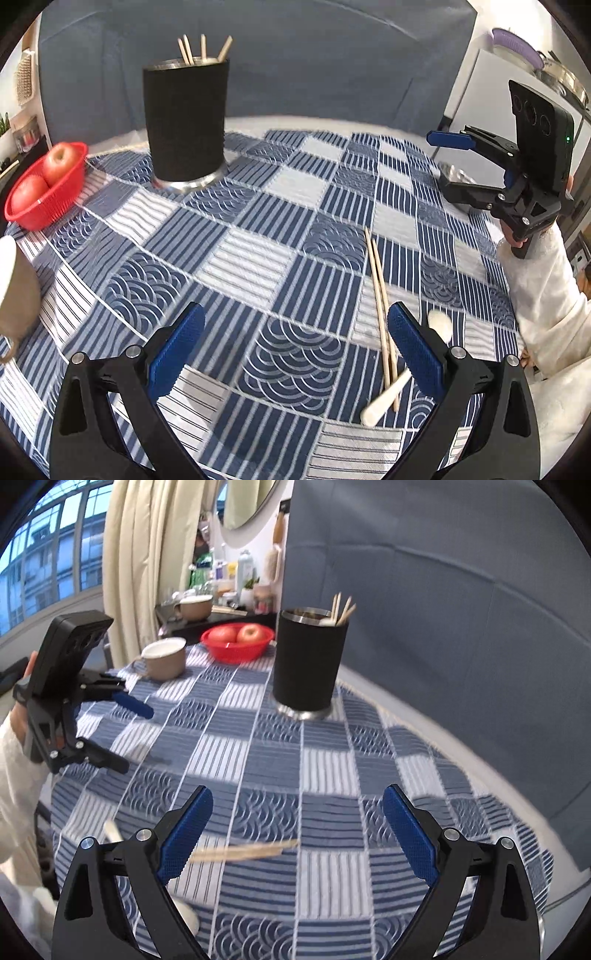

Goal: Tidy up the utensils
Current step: 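Grasp another white spoon by its bowl with the right tool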

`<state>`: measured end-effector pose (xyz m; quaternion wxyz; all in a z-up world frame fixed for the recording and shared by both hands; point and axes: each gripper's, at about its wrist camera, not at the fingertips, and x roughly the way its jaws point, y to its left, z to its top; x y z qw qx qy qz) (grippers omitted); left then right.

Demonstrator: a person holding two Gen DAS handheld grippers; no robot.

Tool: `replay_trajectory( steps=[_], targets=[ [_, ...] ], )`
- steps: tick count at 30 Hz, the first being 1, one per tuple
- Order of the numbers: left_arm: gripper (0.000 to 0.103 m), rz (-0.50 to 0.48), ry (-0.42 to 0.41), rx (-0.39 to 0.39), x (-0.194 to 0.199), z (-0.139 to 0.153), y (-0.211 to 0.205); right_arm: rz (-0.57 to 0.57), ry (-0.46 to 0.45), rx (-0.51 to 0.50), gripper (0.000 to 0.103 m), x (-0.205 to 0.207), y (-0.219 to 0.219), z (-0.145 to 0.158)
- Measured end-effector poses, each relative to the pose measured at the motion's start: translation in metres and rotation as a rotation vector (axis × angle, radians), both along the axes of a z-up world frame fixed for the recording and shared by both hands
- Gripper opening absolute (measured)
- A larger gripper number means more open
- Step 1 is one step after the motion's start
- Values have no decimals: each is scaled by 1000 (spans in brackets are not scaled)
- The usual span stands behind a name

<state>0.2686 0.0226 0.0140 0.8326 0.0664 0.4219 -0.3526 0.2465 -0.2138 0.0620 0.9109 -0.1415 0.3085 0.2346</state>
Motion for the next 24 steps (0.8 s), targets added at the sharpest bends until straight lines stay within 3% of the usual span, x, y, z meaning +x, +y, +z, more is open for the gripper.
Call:
replay_trajectory(
  steps=[8, 21, 23, 24],
  targets=[
    [97, -28, 13, 18, -21, -18, -10, 71, 83, -27, 89, -30, 0, -39],
    [97, -89, 7, 43, -57, -35, -23, 307, 241, -46, 88, -73, 23, -93],
    [97, -97, 4, 47, -61, -36, -24, 321, 256, -61, 85, -72, 29, -99],
    [97, -102, 3, 51, -64, -36, -25, 326, 259, -67, 69, -72, 30, -100]
  ],
)
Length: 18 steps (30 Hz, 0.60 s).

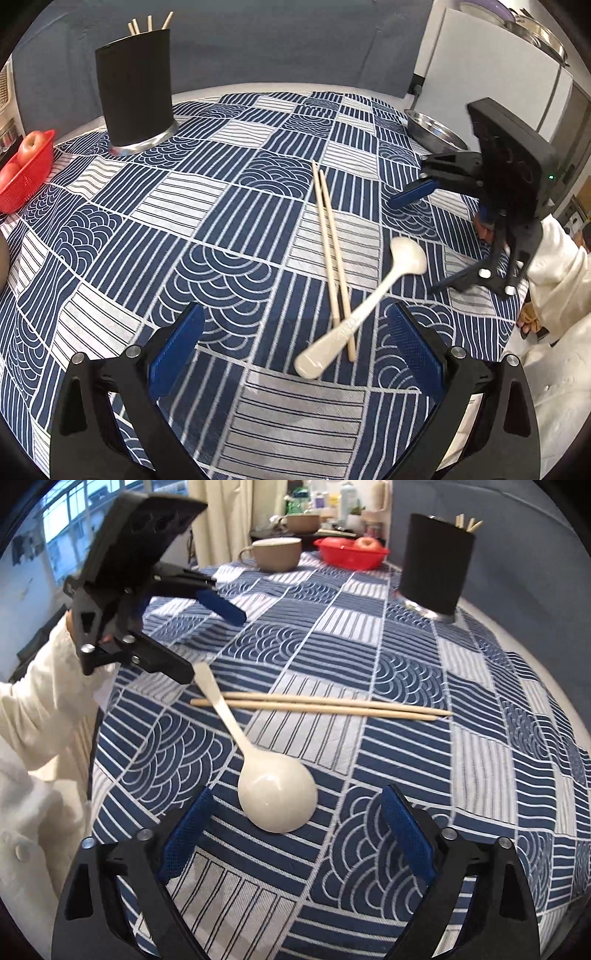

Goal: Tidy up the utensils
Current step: 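Grasp another white spoon by its bowl with the right tool, then close the left tool on that spoon's handle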

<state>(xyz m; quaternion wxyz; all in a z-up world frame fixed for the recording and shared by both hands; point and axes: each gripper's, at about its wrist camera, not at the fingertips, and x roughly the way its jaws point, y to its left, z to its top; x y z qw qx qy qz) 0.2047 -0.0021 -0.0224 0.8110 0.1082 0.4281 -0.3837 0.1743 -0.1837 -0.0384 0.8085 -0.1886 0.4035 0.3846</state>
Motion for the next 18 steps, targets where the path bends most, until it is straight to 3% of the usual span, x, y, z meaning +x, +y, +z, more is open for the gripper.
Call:
replay_trajectory(
  steps=[1, 3, 11, 18],
  targets=[
    [97, -4, 1, 1, -1, -1, 0, 10, -6, 9, 53, 0, 1, 0],
    [97, -12, 7, 5, -3, -3, -1, 14, -1, 25, 39, 1, 0, 3],
    [97, -57, 7, 33, -6, -10, -13, -18, 44, 122, 39, 12, -10, 9],
    [95, -109, -25, 58, -5, -6, -32, -42, 14, 149, 39, 23, -7, 27]
  ],
)
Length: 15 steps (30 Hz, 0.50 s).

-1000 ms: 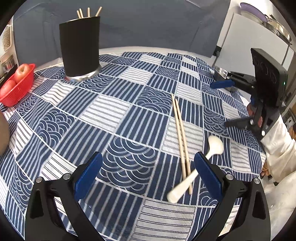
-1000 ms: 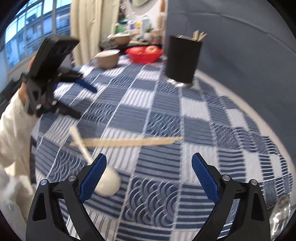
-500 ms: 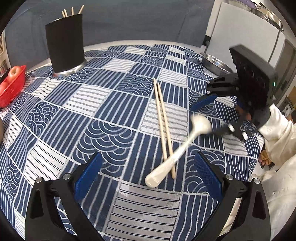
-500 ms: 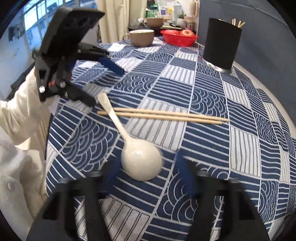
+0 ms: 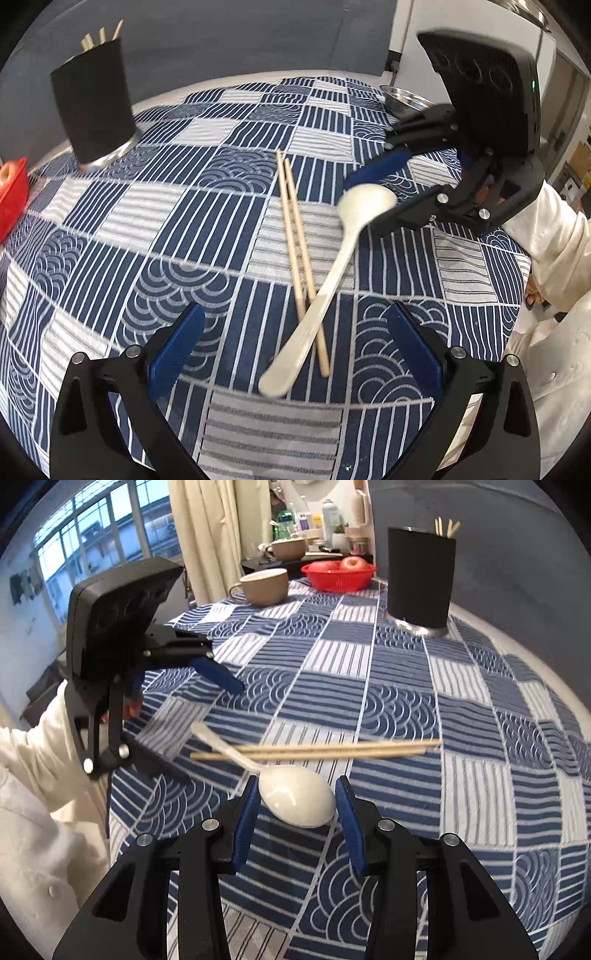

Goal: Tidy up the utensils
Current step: 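Close the left tool on that spoon's handle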

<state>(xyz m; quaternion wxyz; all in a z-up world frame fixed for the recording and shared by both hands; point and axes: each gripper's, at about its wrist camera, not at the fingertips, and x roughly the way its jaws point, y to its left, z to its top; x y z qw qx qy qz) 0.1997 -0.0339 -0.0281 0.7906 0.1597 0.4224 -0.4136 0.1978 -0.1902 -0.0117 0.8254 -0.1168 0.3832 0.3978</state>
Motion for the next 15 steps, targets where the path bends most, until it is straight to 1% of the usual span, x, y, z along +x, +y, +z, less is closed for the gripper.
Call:
replay_trajectory(
  steps=[2, 3, 4, 5, 6, 7, 8, 9, 11, 12, 14, 15],
  targets=[
    [80, -24, 15, 4, 0, 1, -5, 10, -10, 11, 38, 2, 2, 7],
    [76, -38, 19, 9, 1, 1, -8, 13, -16, 14, 38, 3, 3, 9],
    [70, -49, 17, 23, 2, 1, -12, 14, -22, 15, 13, 4, 4, 12],
    [62, -51, 16, 34, 2, 0, -15, 12, -26, 9, 5, 5, 6, 13],
    [57, -51, 23, 49, 5, -1, -18, 19, -9, 11, 5, 8, 8, 14],
    [44, -53, 31, 53, 7, -2, -19, 22, -3, 10, 4, 11, 9, 13],
    [28, -57, 45, 54, 10, -3, -20, 13, -9, -6, 4, 13, 12, 11],
    [23, -57, 49, 55, 12, -4, -20, -1, -13, -15, 4, 15, 14, 9],
    [13, -48, 54, 58, 14, -3, -20, -10, -10, 0, 4, 17, 14, 9],
    [11, -44, 57, 54, 15, -2, -18, -11, -14, 7, 4, 18, 13, 11],
    [10, -43, 54, 45, 15, 2, -15, -10, -29, 21, 4, 18, 12, 17],
    [10, -42, 51, 41, 15, 5, -15, -14, -52, 15, 4, 17, 13, 23]
  ],
)
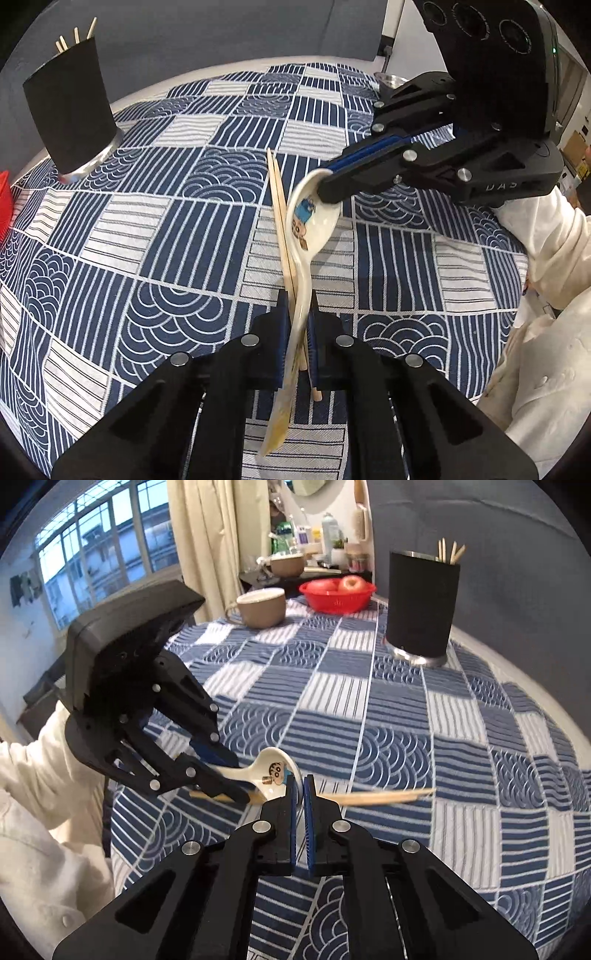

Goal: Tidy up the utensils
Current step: 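Close the left tool on that spoon's handle, then carry the spoon with both tools and drop it into the black holder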

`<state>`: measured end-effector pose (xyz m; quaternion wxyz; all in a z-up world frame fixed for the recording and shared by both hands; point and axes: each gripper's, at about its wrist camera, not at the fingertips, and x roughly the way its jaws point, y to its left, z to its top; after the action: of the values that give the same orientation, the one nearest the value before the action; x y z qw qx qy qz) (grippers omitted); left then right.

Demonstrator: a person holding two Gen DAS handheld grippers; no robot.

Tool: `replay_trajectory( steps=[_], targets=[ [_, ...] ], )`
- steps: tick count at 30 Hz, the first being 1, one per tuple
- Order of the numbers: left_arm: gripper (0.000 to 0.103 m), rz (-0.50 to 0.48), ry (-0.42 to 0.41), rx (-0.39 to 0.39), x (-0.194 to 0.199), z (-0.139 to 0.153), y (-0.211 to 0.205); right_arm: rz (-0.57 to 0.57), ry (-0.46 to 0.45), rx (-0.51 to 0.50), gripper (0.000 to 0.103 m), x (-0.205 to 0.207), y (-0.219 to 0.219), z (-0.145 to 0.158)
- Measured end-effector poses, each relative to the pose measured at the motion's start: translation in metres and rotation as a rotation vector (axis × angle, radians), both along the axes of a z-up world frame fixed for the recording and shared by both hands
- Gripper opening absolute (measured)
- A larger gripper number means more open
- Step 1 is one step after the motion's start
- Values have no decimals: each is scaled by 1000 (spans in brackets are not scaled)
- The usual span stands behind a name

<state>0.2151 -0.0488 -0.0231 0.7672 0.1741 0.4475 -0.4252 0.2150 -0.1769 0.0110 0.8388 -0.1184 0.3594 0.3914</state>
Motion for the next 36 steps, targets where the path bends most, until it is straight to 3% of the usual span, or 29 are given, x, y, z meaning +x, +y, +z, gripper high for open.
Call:
replay_trajectory(
  steps=[11, 22, 29, 36],
  targets=[
    [9, 22, -65, -23, 24, 41, 0, -77, -110, 57, 4, 19, 1, 54],
    [10, 54, -157, -93, 77, 108, 5, -194, -206, 133, 4, 64, -2, 116],
    [10, 94, -227, -157, 123, 148, 11, -272, -249, 151, 5, 109, 6, 163],
    [11, 57, -233, -284, 180, 178, 22, -338, -331, 106, 6, 147, 21, 206]
  ],
)
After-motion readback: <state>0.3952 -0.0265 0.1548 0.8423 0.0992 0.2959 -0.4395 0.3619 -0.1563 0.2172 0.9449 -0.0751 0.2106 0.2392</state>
